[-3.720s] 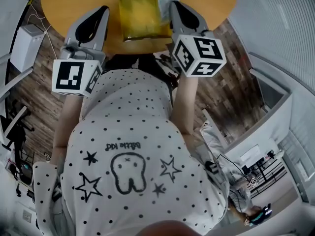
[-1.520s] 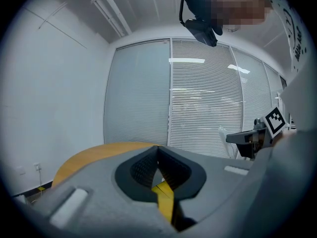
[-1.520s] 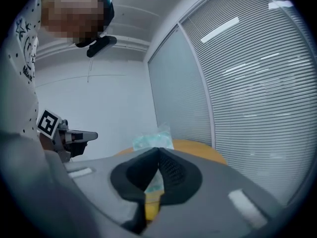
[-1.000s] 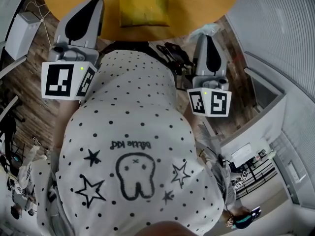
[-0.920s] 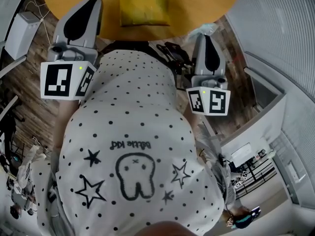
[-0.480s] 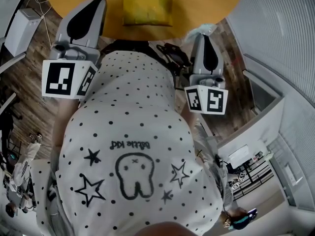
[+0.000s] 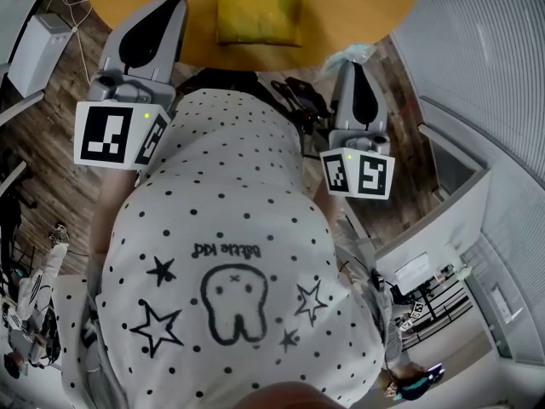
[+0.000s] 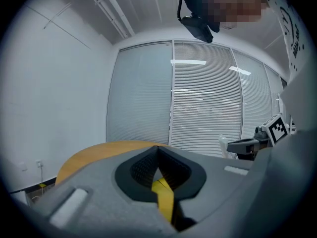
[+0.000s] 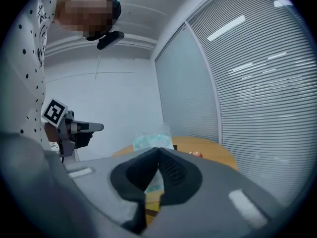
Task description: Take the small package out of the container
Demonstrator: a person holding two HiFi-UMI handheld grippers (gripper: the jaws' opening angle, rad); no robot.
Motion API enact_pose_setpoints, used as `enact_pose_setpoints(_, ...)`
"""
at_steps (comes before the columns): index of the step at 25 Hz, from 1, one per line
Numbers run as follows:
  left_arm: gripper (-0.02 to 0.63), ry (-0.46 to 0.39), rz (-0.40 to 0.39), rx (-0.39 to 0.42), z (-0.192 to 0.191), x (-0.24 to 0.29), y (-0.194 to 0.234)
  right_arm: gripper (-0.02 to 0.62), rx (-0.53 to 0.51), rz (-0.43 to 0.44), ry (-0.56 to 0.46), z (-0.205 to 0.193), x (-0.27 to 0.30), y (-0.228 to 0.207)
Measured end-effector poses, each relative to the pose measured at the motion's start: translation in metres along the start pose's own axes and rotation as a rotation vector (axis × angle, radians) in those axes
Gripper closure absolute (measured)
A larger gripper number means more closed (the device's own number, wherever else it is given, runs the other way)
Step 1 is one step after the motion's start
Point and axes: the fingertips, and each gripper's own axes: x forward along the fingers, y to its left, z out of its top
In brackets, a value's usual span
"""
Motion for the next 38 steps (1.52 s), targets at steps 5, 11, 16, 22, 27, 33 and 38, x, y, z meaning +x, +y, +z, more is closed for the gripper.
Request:
enact_pose_setpoints(5,0.603,-0.002,0.0,0.001,0.0011,0.0006,-0.0003,0.591,-0.009,0.005,-0.001,0.0019,0.0013,0.0003)
enact_pose_setpoints(11,0.603,-0.009,0.006,0.002,0.0023,-0.0005,0.0015,0.591,-0.018,0.002,0.003,0.0004,-0.0006,-0.0012)
enact_pose_setpoints(16,0.603,-0.01,0.003,0.003,0.0025,-0.0001,0.0011,0.591,-0.021,-0.007,0.003,0.0005,-0.0016,-0.0036)
enact_pose_setpoints(22,0.603,-0.012,0.004,0.005,0.0027,-0.0002,0.0011,0.591,-0.02,-0.013,0.006,-0.0002,-0.0027,-0.0046)
enact_pose_setpoints(27,0.603,-0.012,0.001,0.005,0.0027,0.0002,0.0007,0.591,-0.02,-0.016,0.005,-0.0005,-0.0028,-0.0044)
enact_pose_setpoints(33,0.603,-0.013,-0.002,0.007,0.0034,0.0011,0.0003,0.591,-0.022,-0.026,0.003,0.0004,-0.0046,-0.0068)
enact_pose_setpoints(38,0.603,-0.012,-0.007,0.009,0.0037,0.0021,-0.0004,0.591,-0.022,-0.034,0.003,0.0002,-0.0058,-0.0082)
